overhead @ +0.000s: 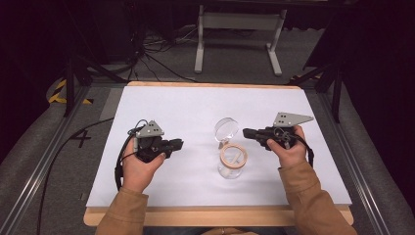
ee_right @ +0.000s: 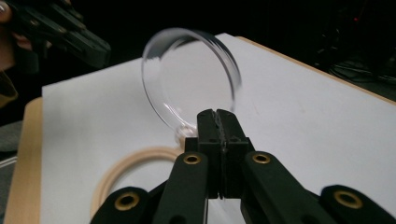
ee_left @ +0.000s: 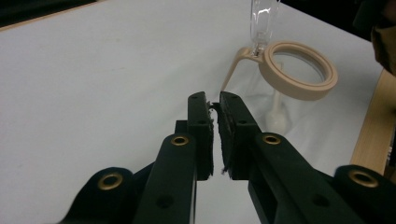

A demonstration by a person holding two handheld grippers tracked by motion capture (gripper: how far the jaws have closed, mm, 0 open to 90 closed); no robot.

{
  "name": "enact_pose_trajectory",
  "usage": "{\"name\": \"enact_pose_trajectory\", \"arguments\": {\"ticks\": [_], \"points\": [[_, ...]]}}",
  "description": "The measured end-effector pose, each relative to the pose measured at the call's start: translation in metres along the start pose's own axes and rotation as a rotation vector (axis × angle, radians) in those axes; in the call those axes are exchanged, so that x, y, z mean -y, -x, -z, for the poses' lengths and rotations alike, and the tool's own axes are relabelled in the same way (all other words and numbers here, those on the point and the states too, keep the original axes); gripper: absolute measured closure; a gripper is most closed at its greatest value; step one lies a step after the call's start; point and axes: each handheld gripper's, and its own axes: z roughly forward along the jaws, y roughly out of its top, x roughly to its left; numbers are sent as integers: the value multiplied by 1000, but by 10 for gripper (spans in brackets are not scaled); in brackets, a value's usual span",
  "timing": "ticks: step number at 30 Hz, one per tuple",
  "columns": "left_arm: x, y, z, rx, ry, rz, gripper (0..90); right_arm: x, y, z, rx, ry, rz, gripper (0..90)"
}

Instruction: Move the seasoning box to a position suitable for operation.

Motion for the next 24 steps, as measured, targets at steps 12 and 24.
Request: {"name": "enact_pose_trajectory", "arguments": {"ticks": [12,24], "points": [[-5,-11,-10,-18,-76,-15,772,37,16,7,81,-210,-28,900],[-11,-14,-22,-2,-93,-16,757,59,8,-8,75,-302,-56,900]]}}
